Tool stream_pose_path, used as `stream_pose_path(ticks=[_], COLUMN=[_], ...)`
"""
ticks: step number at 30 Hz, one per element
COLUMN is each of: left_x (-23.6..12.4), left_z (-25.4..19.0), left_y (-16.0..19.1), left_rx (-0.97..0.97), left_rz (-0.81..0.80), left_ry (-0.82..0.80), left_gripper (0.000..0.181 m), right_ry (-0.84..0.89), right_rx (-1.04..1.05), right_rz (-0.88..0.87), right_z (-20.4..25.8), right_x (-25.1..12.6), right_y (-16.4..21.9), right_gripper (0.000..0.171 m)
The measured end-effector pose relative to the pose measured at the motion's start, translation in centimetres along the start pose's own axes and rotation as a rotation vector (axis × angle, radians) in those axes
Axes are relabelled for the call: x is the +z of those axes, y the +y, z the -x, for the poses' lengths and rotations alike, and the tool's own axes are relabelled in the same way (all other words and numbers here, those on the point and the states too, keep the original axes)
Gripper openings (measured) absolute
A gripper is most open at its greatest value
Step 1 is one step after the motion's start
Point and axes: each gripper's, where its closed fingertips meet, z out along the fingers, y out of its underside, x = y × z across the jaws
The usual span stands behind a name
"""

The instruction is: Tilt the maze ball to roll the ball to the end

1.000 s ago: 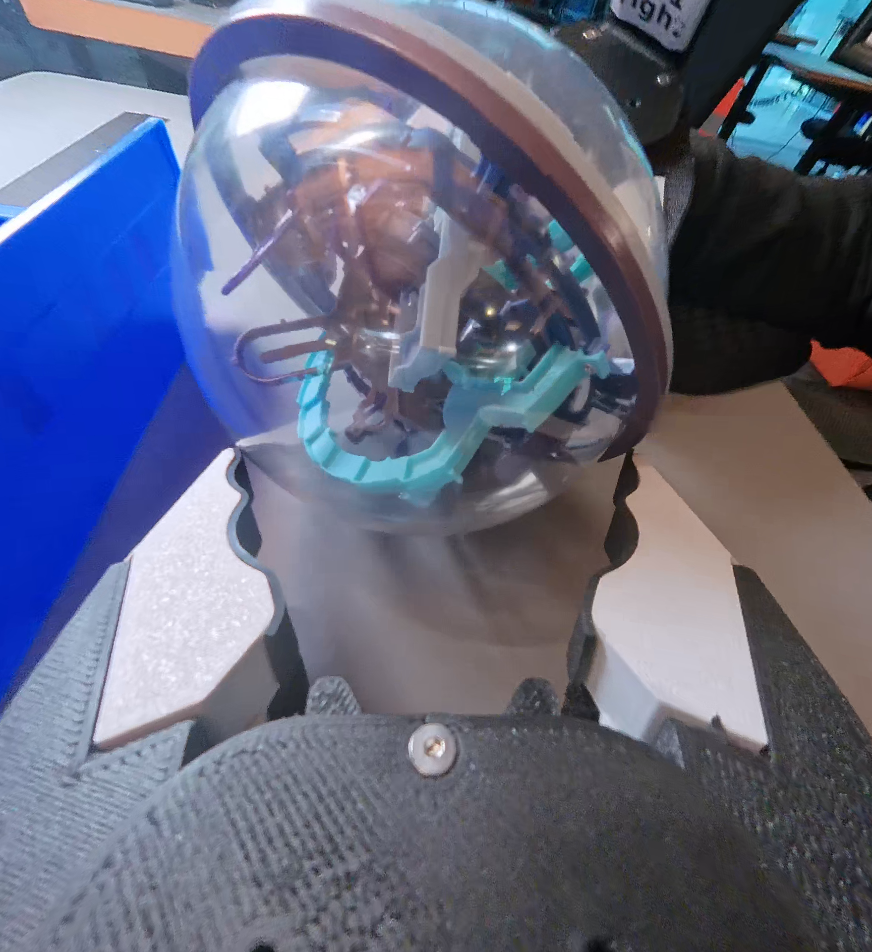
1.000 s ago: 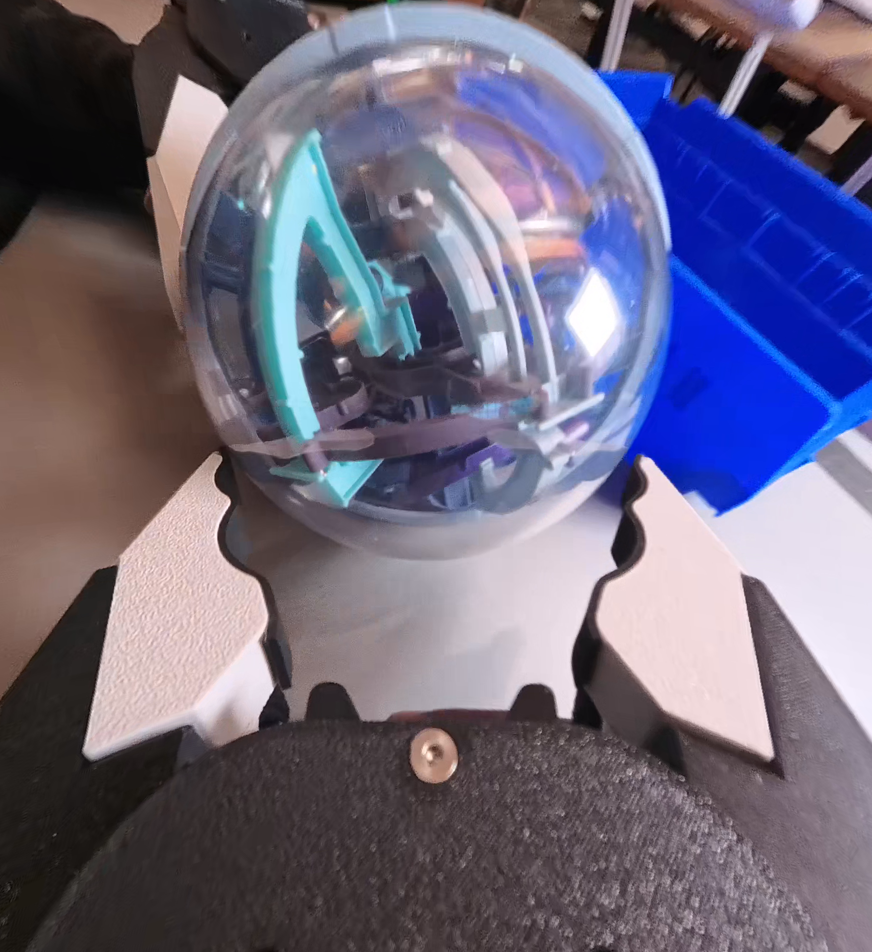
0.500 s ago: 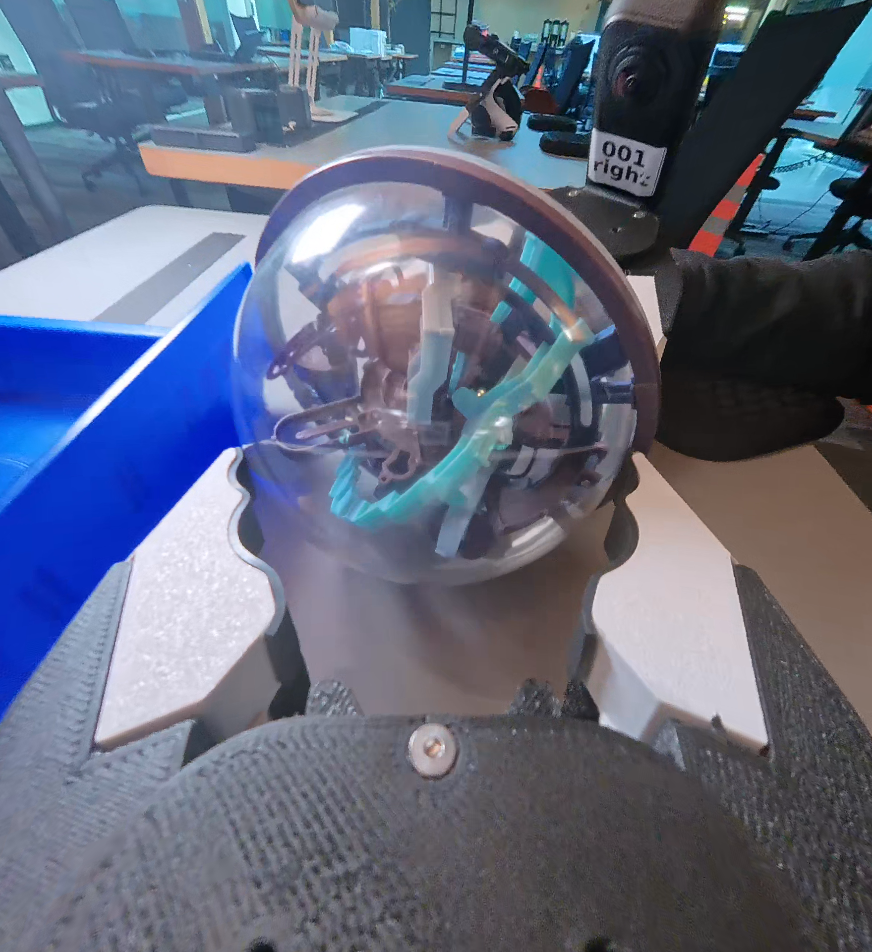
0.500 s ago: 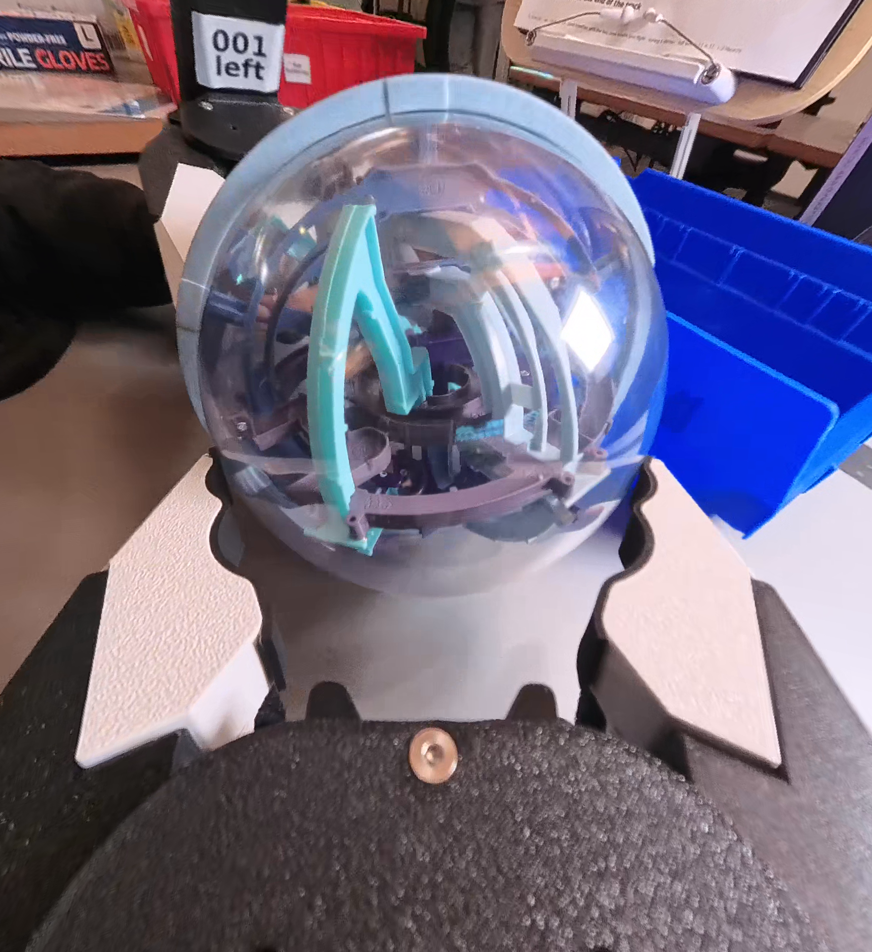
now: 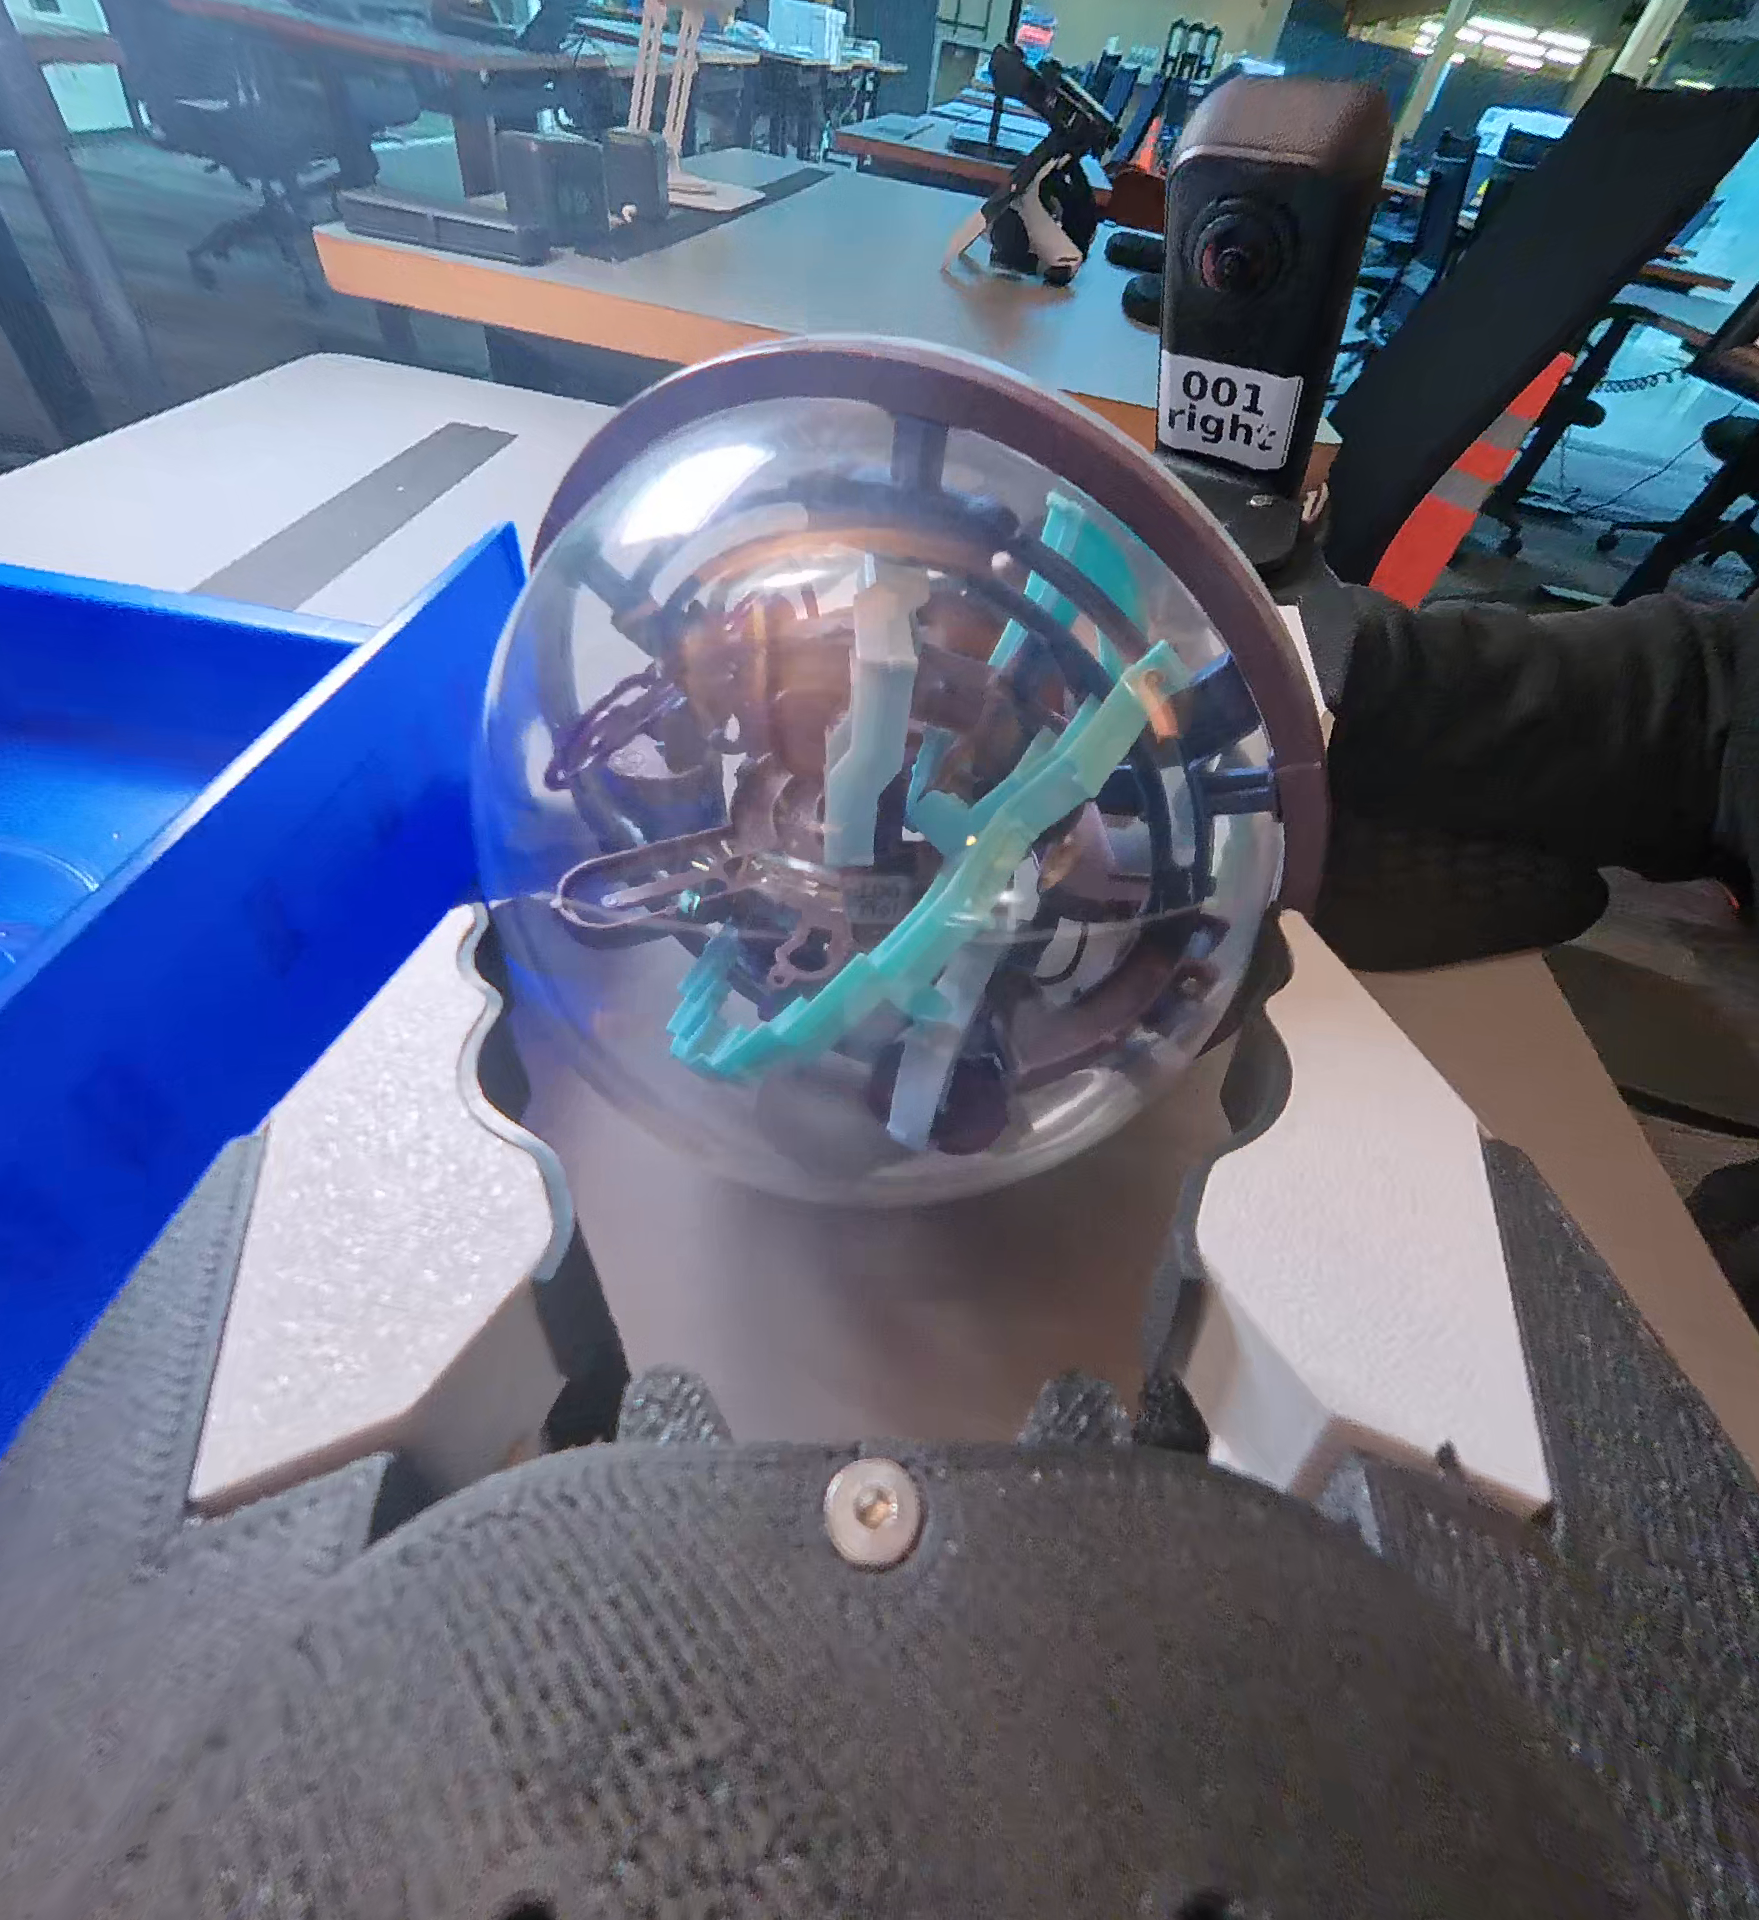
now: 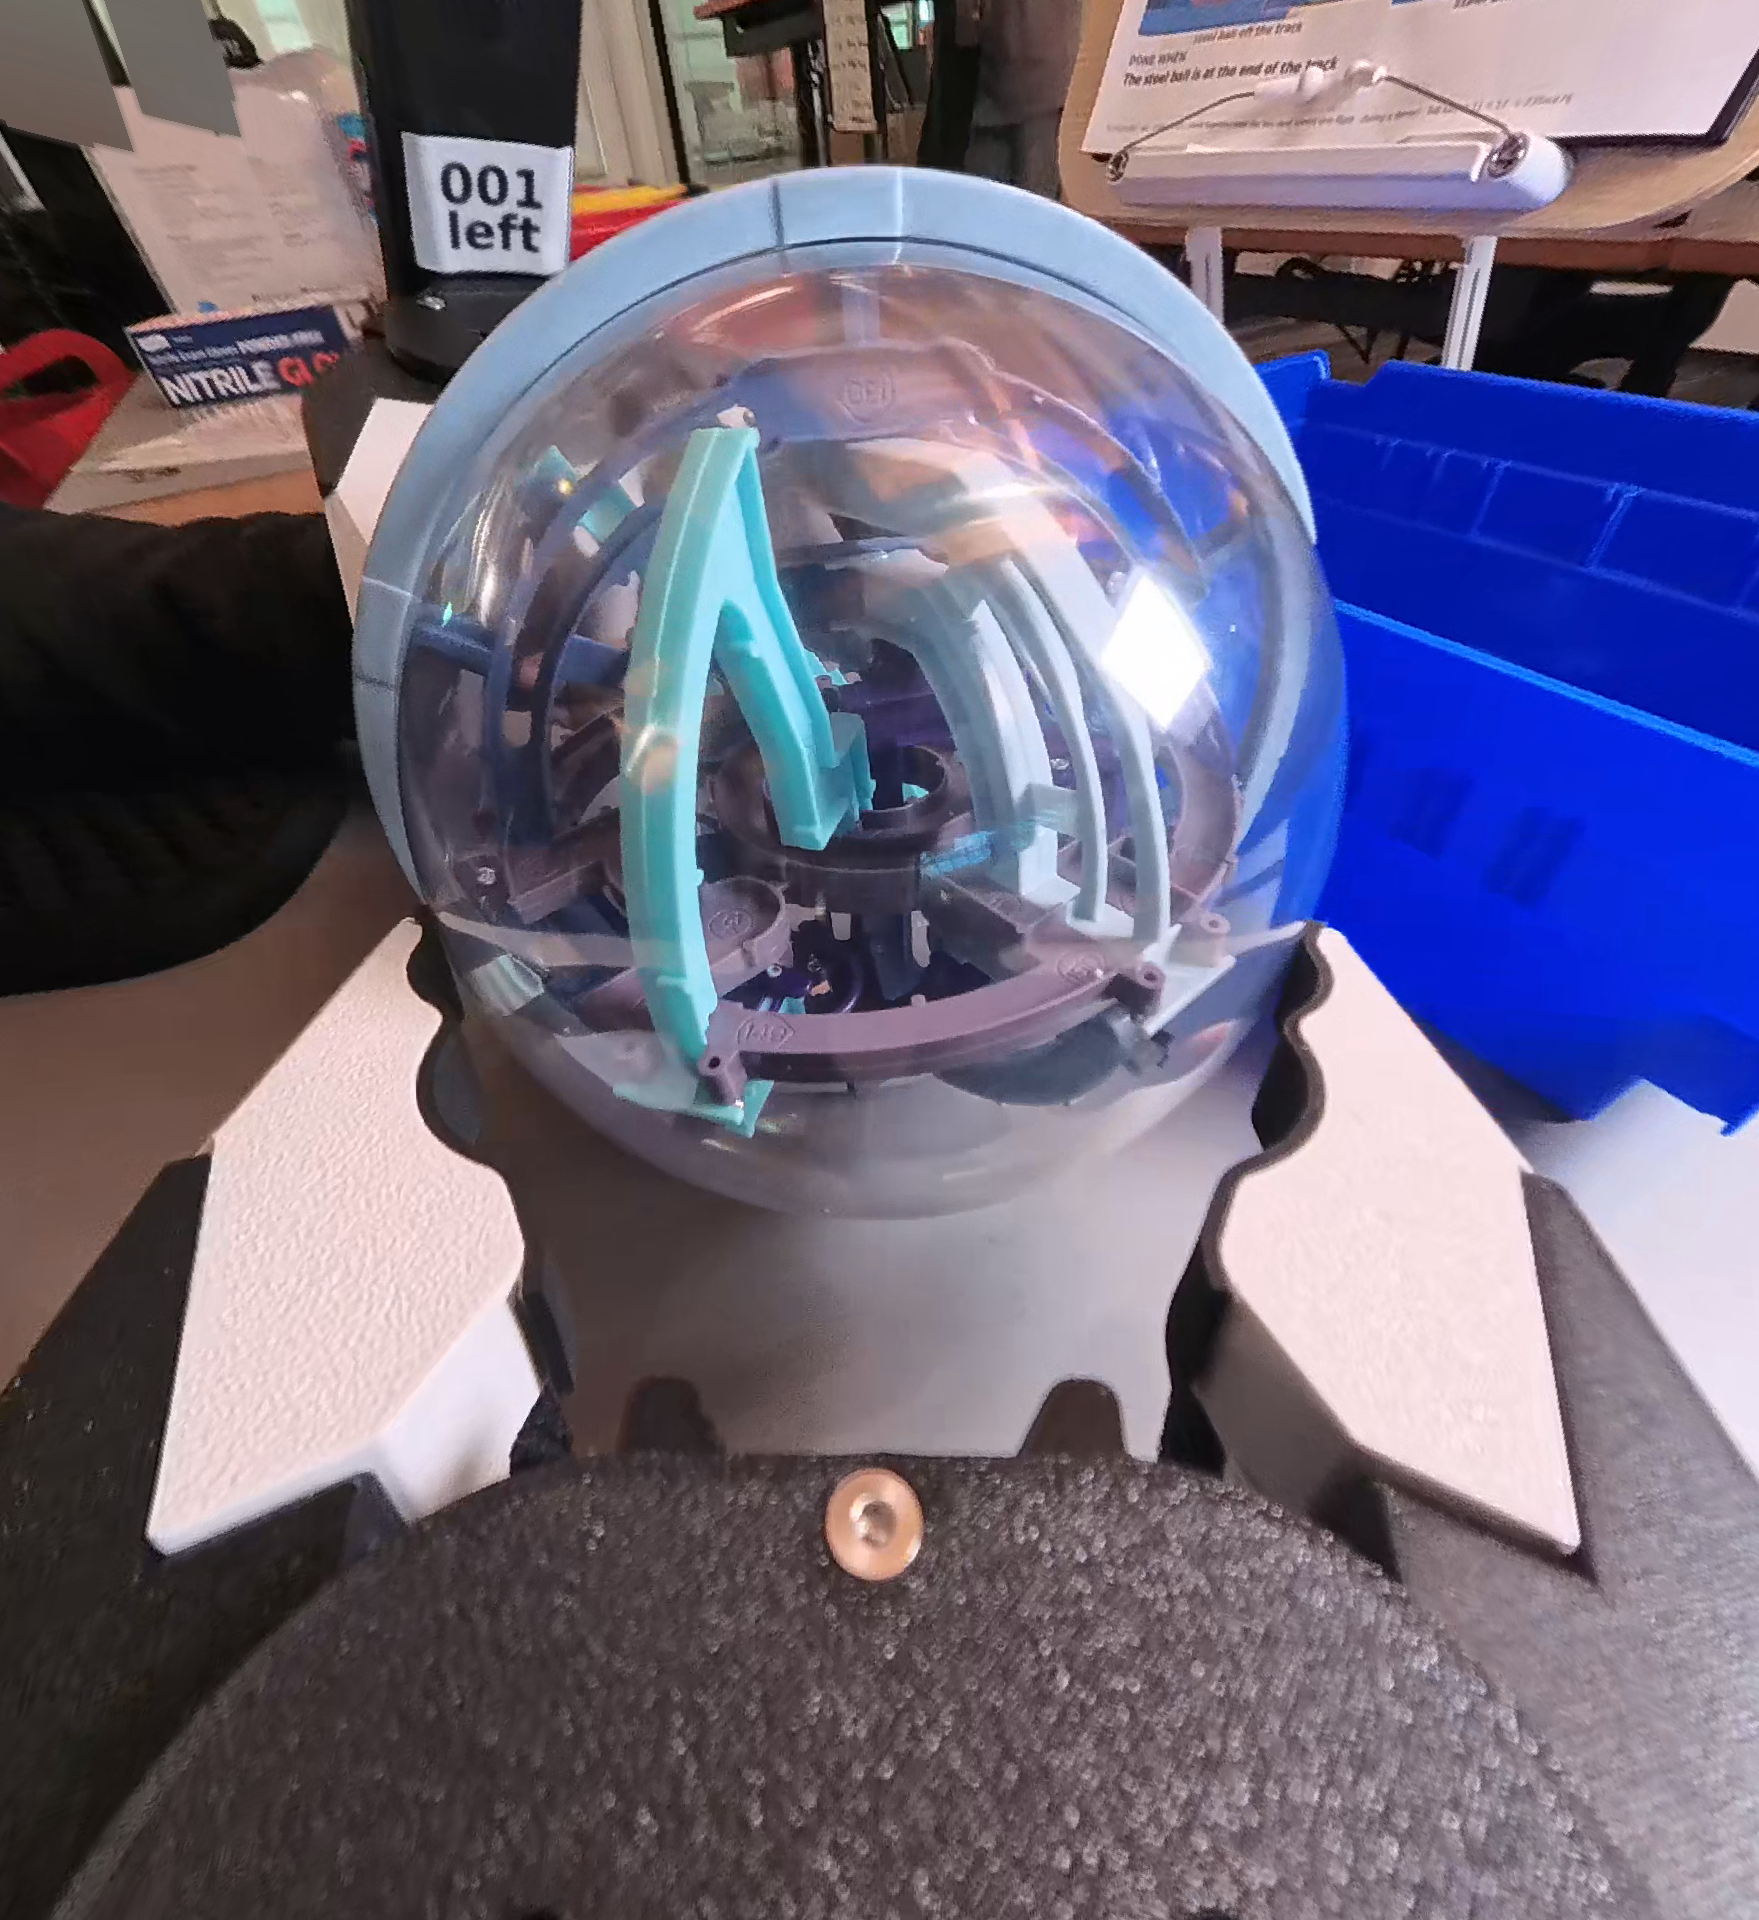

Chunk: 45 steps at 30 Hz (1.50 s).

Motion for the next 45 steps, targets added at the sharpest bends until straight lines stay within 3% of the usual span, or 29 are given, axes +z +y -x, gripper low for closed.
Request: stream_pose_path(ticks=[1, 17, 35, 45], left_x=[-0.1, -3.3, -2.2, -2.3], left_z=[-0.1, -3.0, -3.4, -3.6], left_y=[-0.1, -0.1, 2.6, 2.0], left_rx=[-0.007, -0.067, -0.117, 0.0], left_rz=[-0.002, -0.073, -0.058, -0.091], left_ry=[-0.009, -0.168, -0.087, -0.119], left_gripper=[0.137, 0.137, 0.137, 0.137], right_ry=[-0.011, -0.188, -0.115, -0.093], right_rx=[0.009, 0.08, -0.113, -0.21], right_rz=[-0.006, -0.013, 0.071, 0.042], right_z=[0.2, 4.2, 4.0, 4.1], right_x=[0.0, 1.2, 0.5, 0.3], right_y=[-0.1, -0.2, -0.6, -1.1], right_gripper=[0.15, 0.15, 0.152, 0.152])
